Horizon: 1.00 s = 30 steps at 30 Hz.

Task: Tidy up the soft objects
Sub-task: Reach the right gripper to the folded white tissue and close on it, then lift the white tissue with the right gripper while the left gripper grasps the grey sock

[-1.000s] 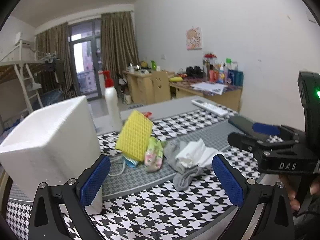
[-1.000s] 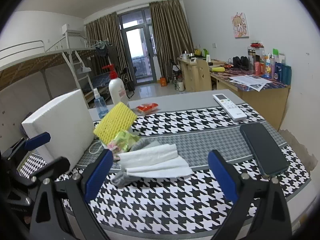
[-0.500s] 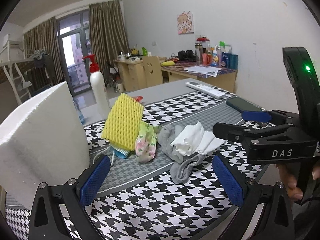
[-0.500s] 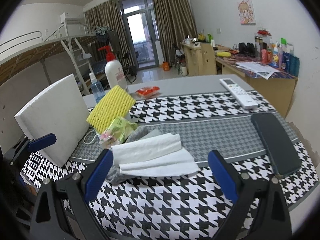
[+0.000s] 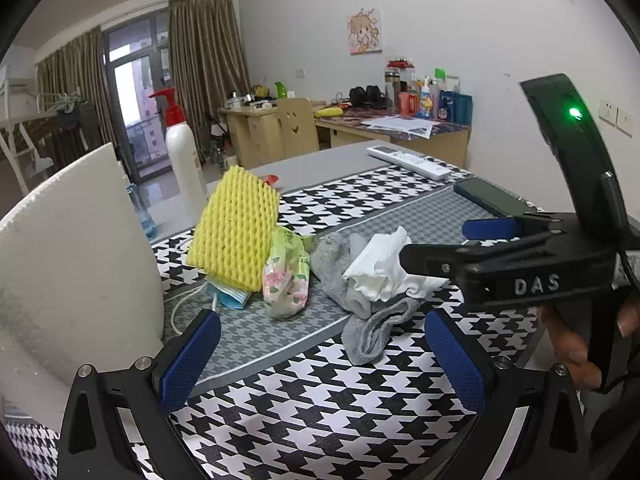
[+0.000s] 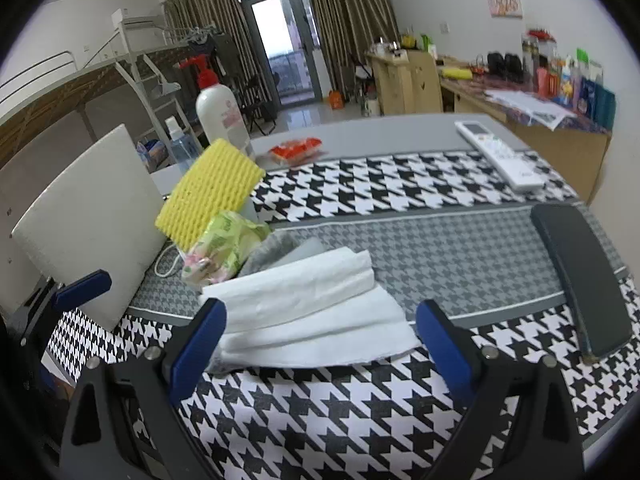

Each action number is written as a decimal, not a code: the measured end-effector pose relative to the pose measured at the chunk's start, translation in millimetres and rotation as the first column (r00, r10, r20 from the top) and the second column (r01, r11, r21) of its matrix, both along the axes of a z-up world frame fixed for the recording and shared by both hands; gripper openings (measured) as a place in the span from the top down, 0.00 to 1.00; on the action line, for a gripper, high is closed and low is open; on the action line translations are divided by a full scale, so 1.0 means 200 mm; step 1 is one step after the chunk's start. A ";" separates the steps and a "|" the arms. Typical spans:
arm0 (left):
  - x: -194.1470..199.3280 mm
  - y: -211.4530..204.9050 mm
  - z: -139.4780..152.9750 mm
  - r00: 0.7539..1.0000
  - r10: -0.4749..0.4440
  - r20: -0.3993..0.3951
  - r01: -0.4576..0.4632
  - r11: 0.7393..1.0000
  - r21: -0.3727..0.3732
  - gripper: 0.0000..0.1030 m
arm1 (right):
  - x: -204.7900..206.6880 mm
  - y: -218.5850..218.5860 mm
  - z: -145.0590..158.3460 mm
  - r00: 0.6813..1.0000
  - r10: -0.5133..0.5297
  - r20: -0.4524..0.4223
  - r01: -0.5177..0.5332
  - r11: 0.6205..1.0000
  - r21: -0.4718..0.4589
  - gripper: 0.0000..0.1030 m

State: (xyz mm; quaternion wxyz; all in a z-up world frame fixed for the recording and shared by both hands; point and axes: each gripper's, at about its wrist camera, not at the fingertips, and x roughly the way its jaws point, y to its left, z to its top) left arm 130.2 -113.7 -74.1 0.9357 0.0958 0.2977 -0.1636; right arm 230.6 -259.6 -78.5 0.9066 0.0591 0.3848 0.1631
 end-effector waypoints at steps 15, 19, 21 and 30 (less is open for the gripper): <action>0.08 -0.01 -0.07 0.999 -0.007 -0.050 0.007 1.000 0.010 0.01 | 0.11 0.03 -0.10 0.994 0.022 -0.110 -0.024 1.000 -0.017 0.28; 0.09 -0.02 -0.08 0.998 -0.003 -0.056 0.003 1.000 0.011 0.01 | 0.10 0.04 -0.10 0.993 0.030 -0.113 -0.034 0.999 -0.036 0.45; 0.09 -0.02 -0.08 0.998 -0.003 -0.057 0.004 1.000 0.014 0.01 | 0.10 0.03 -0.10 0.994 0.019 -0.109 -0.025 0.998 -0.059 0.61; 0.09 -0.05 -0.08 0.999 0.003 -0.054 -0.002 1.000 0.027 0.01 | 0.09 0.03 -0.11 0.994 0.025 -0.103 -0.034 0.996 -0.086 0.95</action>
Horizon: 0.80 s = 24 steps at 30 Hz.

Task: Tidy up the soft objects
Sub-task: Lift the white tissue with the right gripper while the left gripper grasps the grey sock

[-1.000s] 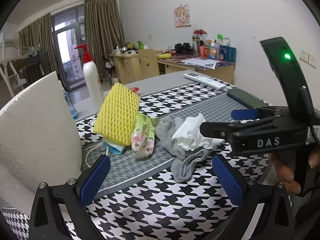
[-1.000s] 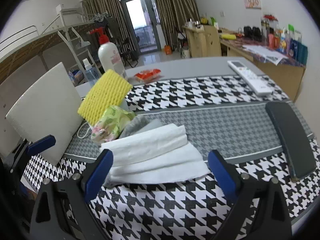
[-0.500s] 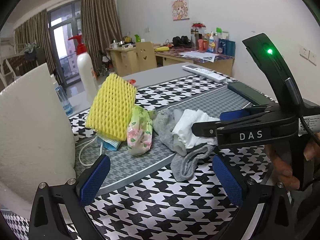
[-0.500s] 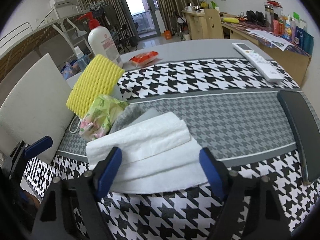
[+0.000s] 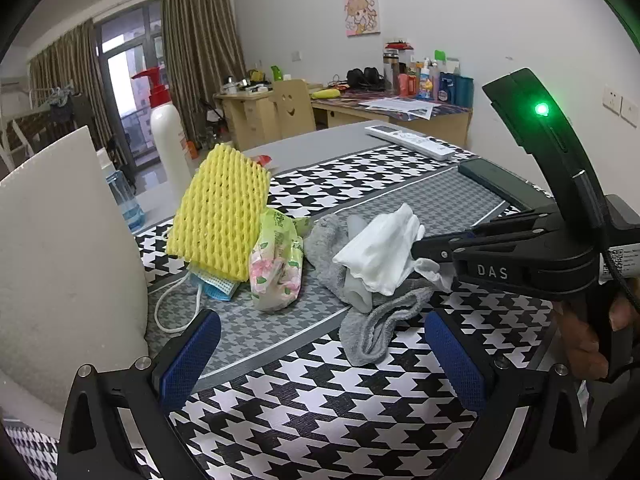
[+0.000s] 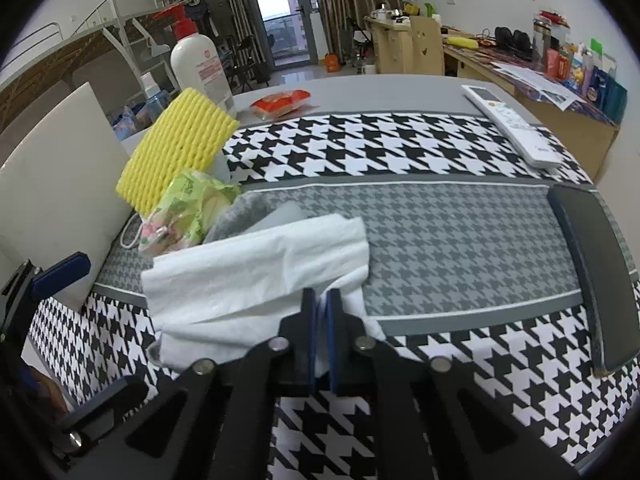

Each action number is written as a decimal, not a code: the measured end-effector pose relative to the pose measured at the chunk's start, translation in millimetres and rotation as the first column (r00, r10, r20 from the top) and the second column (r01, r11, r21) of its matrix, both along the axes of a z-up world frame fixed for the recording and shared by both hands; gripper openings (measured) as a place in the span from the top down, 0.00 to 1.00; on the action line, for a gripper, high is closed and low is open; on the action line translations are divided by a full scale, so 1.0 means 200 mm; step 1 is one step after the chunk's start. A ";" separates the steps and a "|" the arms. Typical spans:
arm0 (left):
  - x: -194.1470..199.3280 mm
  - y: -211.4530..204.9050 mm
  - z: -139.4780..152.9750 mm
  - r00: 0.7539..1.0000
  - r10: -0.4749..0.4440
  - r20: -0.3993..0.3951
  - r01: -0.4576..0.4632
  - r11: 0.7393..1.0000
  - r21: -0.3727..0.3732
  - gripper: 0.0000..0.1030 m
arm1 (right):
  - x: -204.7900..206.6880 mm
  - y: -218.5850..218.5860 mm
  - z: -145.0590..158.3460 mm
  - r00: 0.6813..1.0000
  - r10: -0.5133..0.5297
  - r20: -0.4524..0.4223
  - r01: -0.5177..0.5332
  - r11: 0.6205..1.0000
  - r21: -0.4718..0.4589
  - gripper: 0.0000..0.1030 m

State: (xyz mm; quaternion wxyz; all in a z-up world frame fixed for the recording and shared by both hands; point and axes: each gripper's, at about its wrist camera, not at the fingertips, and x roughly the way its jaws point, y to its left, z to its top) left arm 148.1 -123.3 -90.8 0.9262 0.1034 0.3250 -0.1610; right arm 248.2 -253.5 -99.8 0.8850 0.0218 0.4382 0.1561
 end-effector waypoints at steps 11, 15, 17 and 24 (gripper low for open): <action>0.01 -0.05 0.00 1.000 -0.016 -0.001 0.016 1.000 0.006 0.01 | -0.05 -0.14 0.13 0.995 -0.064 0.080 0.062 0.998 0.028 0.96; 0.03 -0.06 0.00 1.000 -0.011 -0.007 0.011 1.000 -0.003 0.01 | -0.06 -0.20 0.15 0.991 -0.098 0.091 0.097 0.995 0.024 0.96; 0.03 -0.07 0.00 1.000 -0.010 -0.007 0.010 1.000 -0.004 0.01 | -0.08 -0.24 0.15 0.989 -0.114 0.096 0.112 0.993 0.022 0.96; 0.06 -0.10 -0.01 1.000 -0.009 -0.015 0.009 1.000 -0.003 0.01 | -0.09 -0.35 0.16 0.978 -0.178 0.109 0.178 0.984 0.010 0.95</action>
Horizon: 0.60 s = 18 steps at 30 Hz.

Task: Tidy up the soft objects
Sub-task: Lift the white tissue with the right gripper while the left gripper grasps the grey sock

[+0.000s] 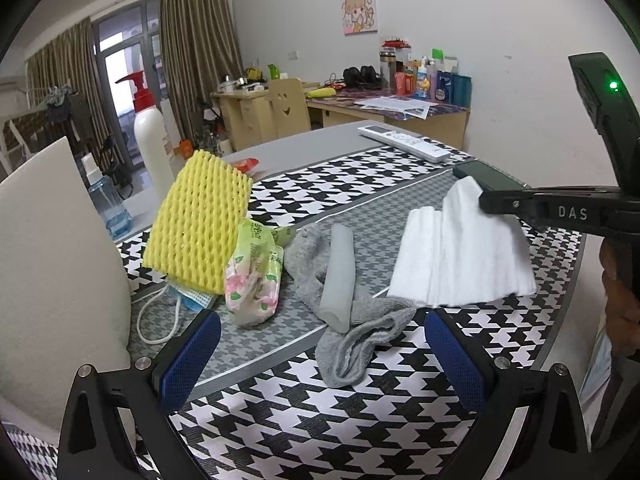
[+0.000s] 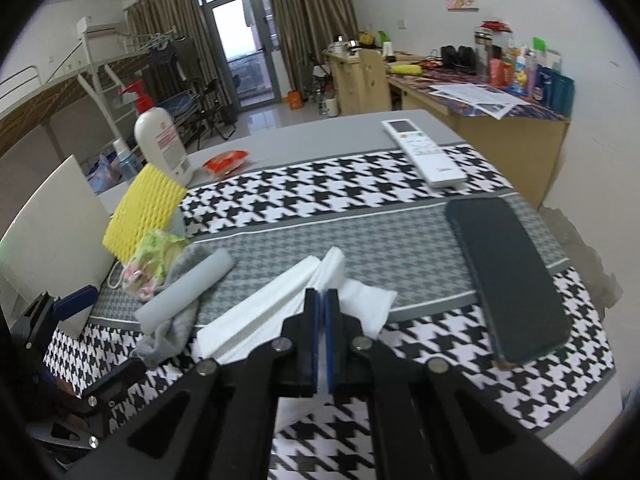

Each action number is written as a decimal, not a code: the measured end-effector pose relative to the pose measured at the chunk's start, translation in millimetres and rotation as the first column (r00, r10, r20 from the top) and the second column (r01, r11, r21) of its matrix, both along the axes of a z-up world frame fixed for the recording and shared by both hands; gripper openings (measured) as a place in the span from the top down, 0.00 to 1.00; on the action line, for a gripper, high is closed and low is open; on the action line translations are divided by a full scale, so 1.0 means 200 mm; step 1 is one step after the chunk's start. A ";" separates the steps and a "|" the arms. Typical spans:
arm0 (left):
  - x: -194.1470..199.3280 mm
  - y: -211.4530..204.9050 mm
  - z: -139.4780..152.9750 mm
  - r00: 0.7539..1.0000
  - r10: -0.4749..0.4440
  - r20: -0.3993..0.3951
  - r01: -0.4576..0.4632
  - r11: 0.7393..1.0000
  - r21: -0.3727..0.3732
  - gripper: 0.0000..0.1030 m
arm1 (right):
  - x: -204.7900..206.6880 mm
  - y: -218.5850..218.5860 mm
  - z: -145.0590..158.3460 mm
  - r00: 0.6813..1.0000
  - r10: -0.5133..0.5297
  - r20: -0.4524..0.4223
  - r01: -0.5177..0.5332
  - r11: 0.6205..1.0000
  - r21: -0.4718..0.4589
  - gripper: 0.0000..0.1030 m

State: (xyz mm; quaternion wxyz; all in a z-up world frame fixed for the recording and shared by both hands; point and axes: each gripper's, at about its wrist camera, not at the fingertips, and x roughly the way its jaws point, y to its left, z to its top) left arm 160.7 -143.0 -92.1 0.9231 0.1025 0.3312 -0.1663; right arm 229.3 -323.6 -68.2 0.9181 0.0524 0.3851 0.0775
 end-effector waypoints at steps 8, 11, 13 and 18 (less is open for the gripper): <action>0.03 -0.04 -0.04 0.999 0.012 -0.053 -0.012 1.000 0.002 0.18 | -0.01 0.01 -0.06 0.999 0.026 -0.030 -0.026 1.000 0.002 0.95; 0.04 -0.06 -0.05 0.997 0.010 -0.075 -0.010 1.000 0.007 0.24 | 0.00 0.01 -0.08 0.999 0.032 -0.044 -0.031 0.999 0.008 0.95; 0.04 -0.07 -0.06 0.996 0.013 -0.085 -0.011 1.000 0.020 0.25 | 0.00 0.01 -0.09 0.998 0.036 -0.053 -0.036 0.999 0.015 0.95; 0.05 -0.10 -0.09 0.992 0.005 -0.129 -0.001 1.000 0.030 0.46 | -0.01 0.02 -0.10 0.997 0.044 -0.057 -0.044 0.999 0.017 0.92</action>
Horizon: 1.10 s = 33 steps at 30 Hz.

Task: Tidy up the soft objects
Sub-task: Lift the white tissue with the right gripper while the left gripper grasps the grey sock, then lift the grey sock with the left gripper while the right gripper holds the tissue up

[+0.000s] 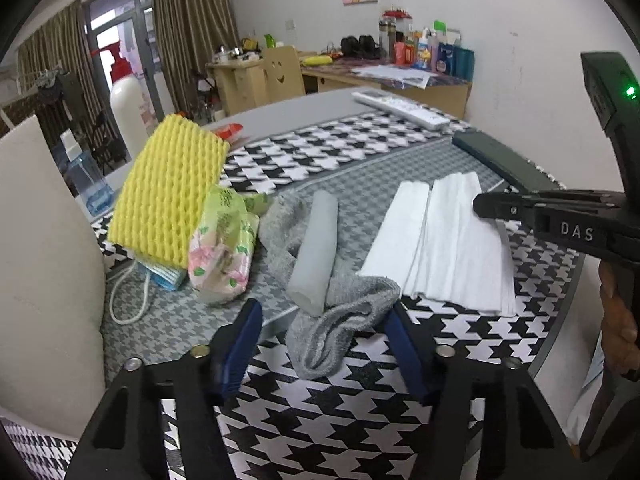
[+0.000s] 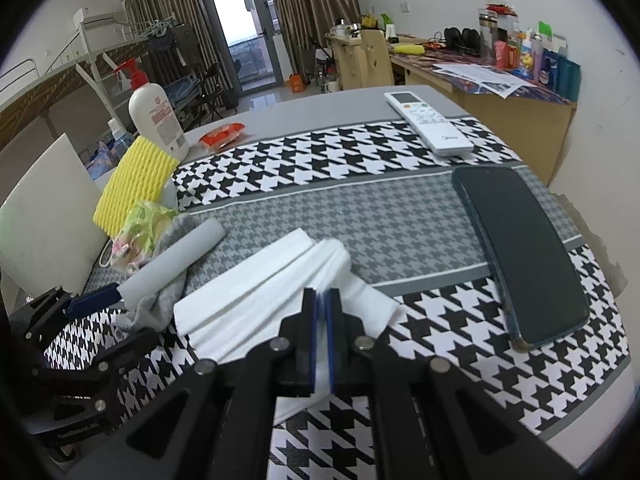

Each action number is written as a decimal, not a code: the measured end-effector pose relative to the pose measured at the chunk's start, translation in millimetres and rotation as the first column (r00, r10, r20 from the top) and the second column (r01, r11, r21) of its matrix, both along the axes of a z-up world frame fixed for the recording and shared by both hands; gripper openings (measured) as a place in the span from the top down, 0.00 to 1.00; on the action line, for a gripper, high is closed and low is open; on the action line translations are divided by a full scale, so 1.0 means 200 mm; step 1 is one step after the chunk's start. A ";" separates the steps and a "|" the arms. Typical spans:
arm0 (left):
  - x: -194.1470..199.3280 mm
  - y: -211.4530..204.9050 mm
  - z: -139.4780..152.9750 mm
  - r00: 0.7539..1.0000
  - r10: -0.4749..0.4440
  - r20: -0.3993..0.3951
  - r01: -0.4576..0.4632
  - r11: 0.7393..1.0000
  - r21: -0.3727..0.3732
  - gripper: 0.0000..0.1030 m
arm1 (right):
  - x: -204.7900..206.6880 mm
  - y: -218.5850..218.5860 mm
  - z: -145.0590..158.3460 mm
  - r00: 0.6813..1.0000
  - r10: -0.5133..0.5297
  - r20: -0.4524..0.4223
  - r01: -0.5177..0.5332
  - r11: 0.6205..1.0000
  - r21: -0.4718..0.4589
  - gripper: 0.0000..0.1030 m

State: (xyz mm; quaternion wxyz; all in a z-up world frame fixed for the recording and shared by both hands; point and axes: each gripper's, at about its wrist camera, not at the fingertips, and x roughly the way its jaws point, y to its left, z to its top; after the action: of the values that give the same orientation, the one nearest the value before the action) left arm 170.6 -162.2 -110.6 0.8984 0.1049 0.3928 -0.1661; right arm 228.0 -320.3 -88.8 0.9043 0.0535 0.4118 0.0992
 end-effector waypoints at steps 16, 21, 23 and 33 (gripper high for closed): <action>-0.01 0.01 -0.02 0.999 0.028 -0.028 -0.028 1.000 -0.010 0.85 | -0.06 0.07 0.02 0.998 0.051 0.044 -0.051 0.999 0.001 0.36; -0.04 0.04 0.01 1.000 0.023 -0.017 -0.024 1.000 -0.020 0.87 | -0.03 0.10 -0.03 0.998 0.058 0.004 -0.058 0.998 -0.023 0.36; -0.04 0.05 0.02 1.000 0.029 -0.010 -0.029 0.999 -0.017 0.87 | -0.04 0.11 -0.05 0.998 0.058 -0.003 -0.058 0.998 -0.030 0.36; -0.05 0.07 0.03 1.000 0.015 -0.004 -0.015 0.999 -0.030 0.89 | -0.04 0.15 -0.06 0.998 0.051 -0.023 -0.053 0.995 -0.081 0.36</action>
State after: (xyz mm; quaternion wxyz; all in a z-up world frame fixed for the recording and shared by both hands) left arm 159.8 -148.6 -105.5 0.9003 0.0881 0.3928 -0.1654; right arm 220.2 -289.3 -101.1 0.8985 0.0068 0.4262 0.1053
